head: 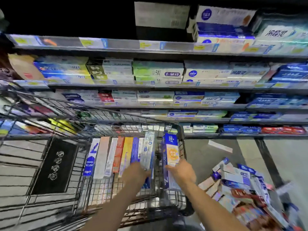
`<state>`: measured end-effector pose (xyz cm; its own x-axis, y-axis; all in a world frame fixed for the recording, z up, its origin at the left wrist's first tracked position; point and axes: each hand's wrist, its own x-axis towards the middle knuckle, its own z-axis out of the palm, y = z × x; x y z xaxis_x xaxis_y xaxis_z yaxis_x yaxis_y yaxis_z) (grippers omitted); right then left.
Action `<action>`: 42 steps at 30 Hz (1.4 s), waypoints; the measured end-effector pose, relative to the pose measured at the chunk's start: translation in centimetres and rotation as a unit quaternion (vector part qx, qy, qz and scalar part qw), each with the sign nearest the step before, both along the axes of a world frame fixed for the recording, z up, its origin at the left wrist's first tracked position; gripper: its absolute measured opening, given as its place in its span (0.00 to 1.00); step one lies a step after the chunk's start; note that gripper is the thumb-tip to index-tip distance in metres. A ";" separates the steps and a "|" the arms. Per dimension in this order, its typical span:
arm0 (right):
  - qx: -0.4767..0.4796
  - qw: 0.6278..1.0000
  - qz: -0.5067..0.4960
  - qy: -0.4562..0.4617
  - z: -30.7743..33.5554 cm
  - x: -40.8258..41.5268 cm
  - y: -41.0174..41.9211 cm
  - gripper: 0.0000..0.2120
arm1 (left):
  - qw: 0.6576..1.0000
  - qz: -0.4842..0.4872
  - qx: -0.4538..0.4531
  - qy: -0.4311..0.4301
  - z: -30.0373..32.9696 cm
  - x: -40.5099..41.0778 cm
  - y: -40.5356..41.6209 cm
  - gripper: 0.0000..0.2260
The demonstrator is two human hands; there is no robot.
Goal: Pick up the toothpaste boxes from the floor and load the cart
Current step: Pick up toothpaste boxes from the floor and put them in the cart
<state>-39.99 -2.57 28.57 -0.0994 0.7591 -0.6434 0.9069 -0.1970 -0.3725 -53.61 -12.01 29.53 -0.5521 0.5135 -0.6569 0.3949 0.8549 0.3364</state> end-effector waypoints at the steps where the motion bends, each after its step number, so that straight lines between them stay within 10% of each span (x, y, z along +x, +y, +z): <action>1: -0.001 1.000 -0.008 -0.014 -0.8 -0.3 0.1 0.22 | 1.000 -0.002 -0.010 -0.008 -0.8 0.3 0.4 0.15; 25: 0.014 0.985 0.031 -0.167 -17.8 -5.1 3.0 0.22 | 0.998 0.011 -0.029 -0.048 -18.1 2.1 5.5 0.15; 42: 0.192 0.952 0.226 -0.070 -4.3 -4.6 4.4 0.22 | 0.954 -0.276 0.063 0.102 -7.1 -4.7 7.0 0.31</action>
